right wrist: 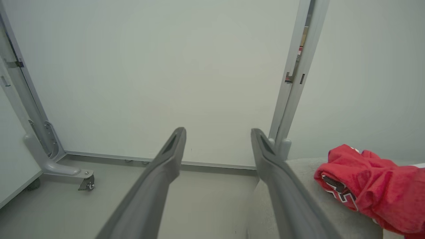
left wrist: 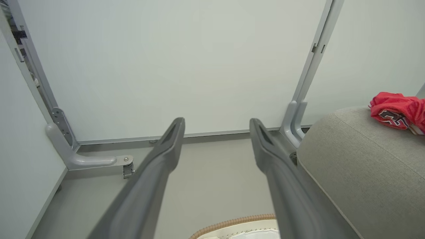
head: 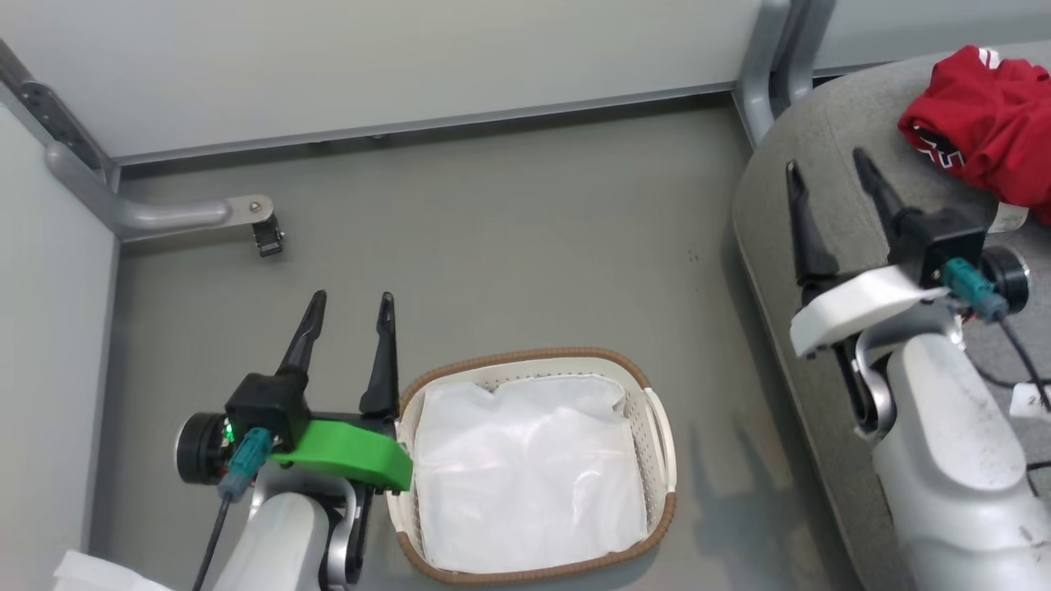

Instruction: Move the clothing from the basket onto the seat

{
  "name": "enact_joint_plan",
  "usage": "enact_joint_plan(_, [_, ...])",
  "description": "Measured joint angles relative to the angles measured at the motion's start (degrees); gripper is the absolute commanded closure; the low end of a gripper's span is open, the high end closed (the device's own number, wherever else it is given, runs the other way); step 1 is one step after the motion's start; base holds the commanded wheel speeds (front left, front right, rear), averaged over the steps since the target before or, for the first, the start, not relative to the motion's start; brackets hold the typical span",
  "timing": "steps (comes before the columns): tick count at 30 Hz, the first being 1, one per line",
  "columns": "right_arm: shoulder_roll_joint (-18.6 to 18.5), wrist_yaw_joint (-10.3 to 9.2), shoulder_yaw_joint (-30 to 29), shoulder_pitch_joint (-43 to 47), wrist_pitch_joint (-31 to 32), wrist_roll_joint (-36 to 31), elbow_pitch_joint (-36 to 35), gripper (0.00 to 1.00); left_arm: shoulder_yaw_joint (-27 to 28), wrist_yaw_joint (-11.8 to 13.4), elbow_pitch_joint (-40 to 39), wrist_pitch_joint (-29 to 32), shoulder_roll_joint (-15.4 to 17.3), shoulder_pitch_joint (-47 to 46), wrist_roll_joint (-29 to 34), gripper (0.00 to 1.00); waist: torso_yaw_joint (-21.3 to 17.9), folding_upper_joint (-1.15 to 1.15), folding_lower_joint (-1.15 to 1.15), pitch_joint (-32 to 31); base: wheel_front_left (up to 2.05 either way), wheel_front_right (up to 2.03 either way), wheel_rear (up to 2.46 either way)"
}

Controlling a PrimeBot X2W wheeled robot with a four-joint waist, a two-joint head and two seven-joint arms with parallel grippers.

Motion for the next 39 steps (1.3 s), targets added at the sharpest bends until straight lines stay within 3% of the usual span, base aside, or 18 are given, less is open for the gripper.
enact_joint_plan(6, [3.2, 0.00, -1.4, 8.4, 0.0, -2.3, -5.3, 0.00, 5.3, -0.4, 0.0, 0.0, -0.8, 4.0, 0.6, 0.00, 1.2, 0.00, 0.00, -2.2, 0.00, 0.00, 0.00])
enact_joint_plan(17, [4.1, 0.00, 1.6, 21.3, 0.0, 0.1, -10.9, 0.00, 11.9, -2.7, -0.6, 0.0, -1.5, 13.5, 1.3, 0.00, 0.7, 0.00, 0.00, -4.8, 0.00, 0.00, 0.00])
enact_joint_plan(39, [4.1, 0.00, 2.2, 24.1, 0.0, 2.6, -11.0, 0.00, 14.2, -4.6, -1.6, 0.0, -2.8, 16.7, 2.3, 0.00, 0.3, 0.00, 0.00, -5.9, 0.00, 0.00, 0.00])
